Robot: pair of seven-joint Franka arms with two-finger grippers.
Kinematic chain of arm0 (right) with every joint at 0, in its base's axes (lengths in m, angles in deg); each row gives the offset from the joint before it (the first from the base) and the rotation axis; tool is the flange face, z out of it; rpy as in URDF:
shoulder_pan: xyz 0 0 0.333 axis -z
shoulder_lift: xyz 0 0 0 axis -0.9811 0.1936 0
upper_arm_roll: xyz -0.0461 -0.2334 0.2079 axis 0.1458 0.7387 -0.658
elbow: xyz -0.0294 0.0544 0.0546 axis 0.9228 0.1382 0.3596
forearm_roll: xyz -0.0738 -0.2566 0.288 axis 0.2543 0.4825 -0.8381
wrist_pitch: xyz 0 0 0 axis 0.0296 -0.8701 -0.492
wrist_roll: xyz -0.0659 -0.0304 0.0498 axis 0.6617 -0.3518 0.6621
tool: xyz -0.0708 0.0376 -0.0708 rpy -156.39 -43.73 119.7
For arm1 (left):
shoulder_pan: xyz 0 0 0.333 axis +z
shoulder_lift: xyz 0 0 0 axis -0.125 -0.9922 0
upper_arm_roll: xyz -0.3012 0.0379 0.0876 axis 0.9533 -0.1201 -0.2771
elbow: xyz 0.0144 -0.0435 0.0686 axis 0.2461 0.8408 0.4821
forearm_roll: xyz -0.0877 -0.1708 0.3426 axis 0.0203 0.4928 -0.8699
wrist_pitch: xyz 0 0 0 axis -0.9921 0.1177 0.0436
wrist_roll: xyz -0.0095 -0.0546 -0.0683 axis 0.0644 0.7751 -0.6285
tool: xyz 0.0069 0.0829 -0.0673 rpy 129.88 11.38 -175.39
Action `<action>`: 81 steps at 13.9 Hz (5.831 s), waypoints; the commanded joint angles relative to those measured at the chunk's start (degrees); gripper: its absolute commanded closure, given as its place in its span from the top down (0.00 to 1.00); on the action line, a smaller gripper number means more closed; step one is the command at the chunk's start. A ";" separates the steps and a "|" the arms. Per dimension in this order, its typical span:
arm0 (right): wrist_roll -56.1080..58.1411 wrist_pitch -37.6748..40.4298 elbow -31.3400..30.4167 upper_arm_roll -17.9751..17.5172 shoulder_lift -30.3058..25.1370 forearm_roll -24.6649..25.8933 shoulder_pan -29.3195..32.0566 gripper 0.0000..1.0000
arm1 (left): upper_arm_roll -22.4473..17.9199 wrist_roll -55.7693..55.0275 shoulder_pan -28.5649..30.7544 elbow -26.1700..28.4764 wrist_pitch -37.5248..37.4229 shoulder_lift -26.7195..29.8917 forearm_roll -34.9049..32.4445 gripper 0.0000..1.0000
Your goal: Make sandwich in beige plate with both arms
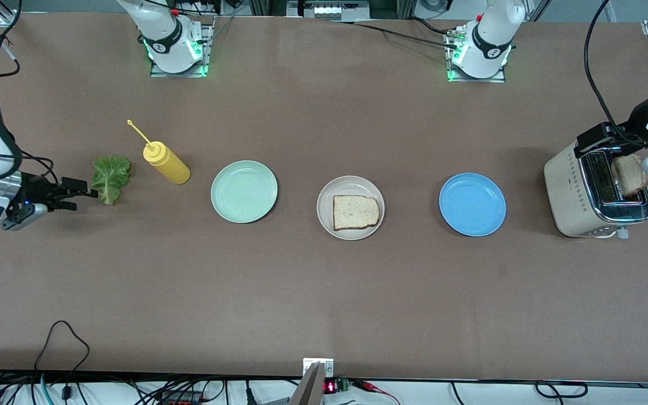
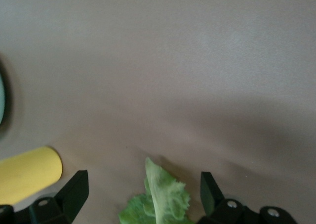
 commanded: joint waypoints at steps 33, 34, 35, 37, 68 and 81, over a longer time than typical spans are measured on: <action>-28.70 8.18 6.77 -7.70 -2.46 32.54 -0.91 0.00 | 1.11 0.45 0.14 -0.34 0.40 0.64 0.05 1.00; -28.79 10.82 8.10 -8.84 -3.43 32.19 -1.00 0.00 | 1.11 0.45 0.22 -0.34 0.58 0.55 0.05 1.00; -29.22 13.81 9.94 -9.72 -3.70 31.23 -1.00 0.00 | 1.11 0.53 0.14 -0.34 0.84 0.55 0.05 1.00; -29.75 21.53 14.42 -10.25 -3.70 27.37 -1.95 0.00 | 1.11 0.53 0.22 -0.34 0.93 0.55 0.05 1.00; -148.32 -20.87 25.86 -14.48 16.69 1.69 -48.80 0.00 | 0.50 0.36 0.93 -0.43 2.25 -0.59 -0.21 1.00; -146.65 -24.57 25.95 -14.39 21.70 2.30 -50.48 0.54 | 0.41 0.45 0.93 -0.52 2.95 -0.68 -0.21 1.00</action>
